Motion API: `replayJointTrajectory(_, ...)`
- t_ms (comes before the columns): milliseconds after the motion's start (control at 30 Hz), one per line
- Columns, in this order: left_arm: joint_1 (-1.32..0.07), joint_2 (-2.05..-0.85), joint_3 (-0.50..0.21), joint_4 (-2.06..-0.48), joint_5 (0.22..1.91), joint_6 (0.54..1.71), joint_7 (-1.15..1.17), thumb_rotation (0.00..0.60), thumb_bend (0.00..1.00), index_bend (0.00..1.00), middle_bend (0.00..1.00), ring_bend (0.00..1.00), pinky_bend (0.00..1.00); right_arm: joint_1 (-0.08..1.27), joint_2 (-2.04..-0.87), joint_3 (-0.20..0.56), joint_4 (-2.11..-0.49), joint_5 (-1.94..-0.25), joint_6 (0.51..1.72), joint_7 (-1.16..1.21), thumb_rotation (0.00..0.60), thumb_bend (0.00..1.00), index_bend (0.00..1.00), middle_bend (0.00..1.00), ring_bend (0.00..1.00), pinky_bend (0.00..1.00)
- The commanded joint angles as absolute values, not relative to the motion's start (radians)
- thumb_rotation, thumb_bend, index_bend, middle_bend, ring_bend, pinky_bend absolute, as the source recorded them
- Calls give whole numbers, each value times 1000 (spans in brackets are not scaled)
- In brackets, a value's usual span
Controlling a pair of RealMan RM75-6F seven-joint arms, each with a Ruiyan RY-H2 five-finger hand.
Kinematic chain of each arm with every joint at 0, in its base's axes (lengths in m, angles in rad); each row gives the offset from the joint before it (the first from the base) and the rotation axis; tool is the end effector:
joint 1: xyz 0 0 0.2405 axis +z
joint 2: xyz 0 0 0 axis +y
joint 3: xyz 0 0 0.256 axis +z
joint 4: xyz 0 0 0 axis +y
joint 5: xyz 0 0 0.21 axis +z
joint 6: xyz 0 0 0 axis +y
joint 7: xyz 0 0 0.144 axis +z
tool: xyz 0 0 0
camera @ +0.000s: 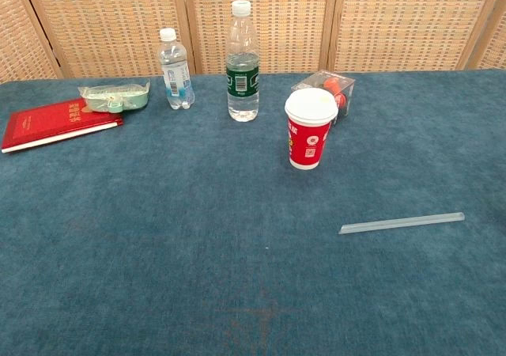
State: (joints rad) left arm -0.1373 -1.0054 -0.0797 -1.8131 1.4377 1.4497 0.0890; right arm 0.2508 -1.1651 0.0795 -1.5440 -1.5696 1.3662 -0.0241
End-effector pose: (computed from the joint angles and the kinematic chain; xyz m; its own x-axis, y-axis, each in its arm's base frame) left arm -0.2753 0.1987 0.1782 0.3899 -0.0005 0.9209 0.9207 -0.0171 -0.3898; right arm -0.2810 -0.2367 0.1354 0.4544 -0.0125 0.8907 -0.8697 -0.2225 0.4406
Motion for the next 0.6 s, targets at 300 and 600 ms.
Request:
replayJointTrajectory(300, -147, -1017, -83, -1812, 1413, 1431, 117, 600, 54, 0, 0, 0, 0, 486, -1333, 110, -1346, -1508, 1004, 63, 600, 292, 479, 66, 0, 0)
replayJointTrajectory(600, -150, -1023, -81, -1813, 1411, 1426, 129, 600, 54, 0, 0, 0, 0, 524, -1455, 95, -1249, -1425, 914, -55, 600, 357, 489, 78, 0, 0)
